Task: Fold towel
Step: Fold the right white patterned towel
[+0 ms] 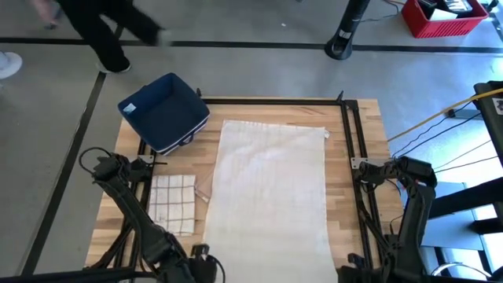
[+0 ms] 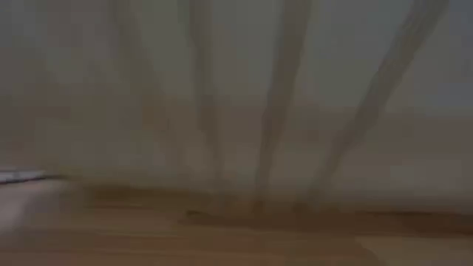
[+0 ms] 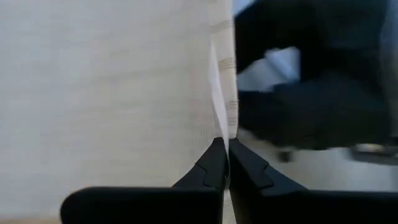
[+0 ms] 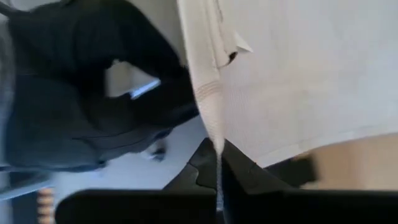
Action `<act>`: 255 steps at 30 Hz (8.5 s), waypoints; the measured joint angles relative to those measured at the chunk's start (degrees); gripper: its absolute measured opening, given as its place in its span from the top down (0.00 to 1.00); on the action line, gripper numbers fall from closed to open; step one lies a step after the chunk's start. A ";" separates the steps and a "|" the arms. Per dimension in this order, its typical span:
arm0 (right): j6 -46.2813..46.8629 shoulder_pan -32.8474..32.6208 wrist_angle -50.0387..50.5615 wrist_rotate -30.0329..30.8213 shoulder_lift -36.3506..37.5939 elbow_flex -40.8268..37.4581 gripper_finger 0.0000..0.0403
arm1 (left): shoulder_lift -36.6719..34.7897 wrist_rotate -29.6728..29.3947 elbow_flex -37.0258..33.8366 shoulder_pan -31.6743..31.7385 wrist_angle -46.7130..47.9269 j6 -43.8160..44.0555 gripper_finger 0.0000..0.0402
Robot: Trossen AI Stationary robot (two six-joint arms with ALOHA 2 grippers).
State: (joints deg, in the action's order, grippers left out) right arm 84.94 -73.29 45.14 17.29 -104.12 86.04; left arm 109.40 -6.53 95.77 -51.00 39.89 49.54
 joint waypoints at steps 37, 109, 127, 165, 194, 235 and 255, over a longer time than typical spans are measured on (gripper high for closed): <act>13.16 23.71 44.42 23.10 17.89 -31.40 0.99 | -5.92 -38.71 -2.96 32.98 35.46 -32.30 1.00; -4.13 72.11 8.44 43.29 38.91 -65.92 0.99 | -6.44 -23.56 -34.45 71.60 -40.92 -63.45 1.00; -17.19 85.12 -2.48 40.48 38.75 -65.91 0.62 | -4.62 -23.92 -33.82 77.16 -38.74 -56.21 0.69; -59.42 68.37 -38.88 -0.93 27.04 -63.06 0.57 | -19.51 -0.40 -53.18 50.84 -8.05 -25.67 0.64; -63.11 68.40 -25.39 -1.67 36.97 -54.64 0.57 | -32.02 -7.81 -42.18 48.08 -3.82 -22.12 0.64; -73.21 63.40 -4.53 3.89 41.24 -40.28 0.57 | -30.05 -2.32 -38.61 57.81 -10.29 -40.65 0.64; -86.99 95.65 -11.93 -11.88 41.98 -51.49 0.57 | -10.04 11.55 -41.46 77.13 -11.55 -58.55 0.70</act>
State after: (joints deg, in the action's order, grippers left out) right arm -2.05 22.36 33.21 5.41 -62.14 34.55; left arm 99.37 5.02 54.30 26.13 28.34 -9.01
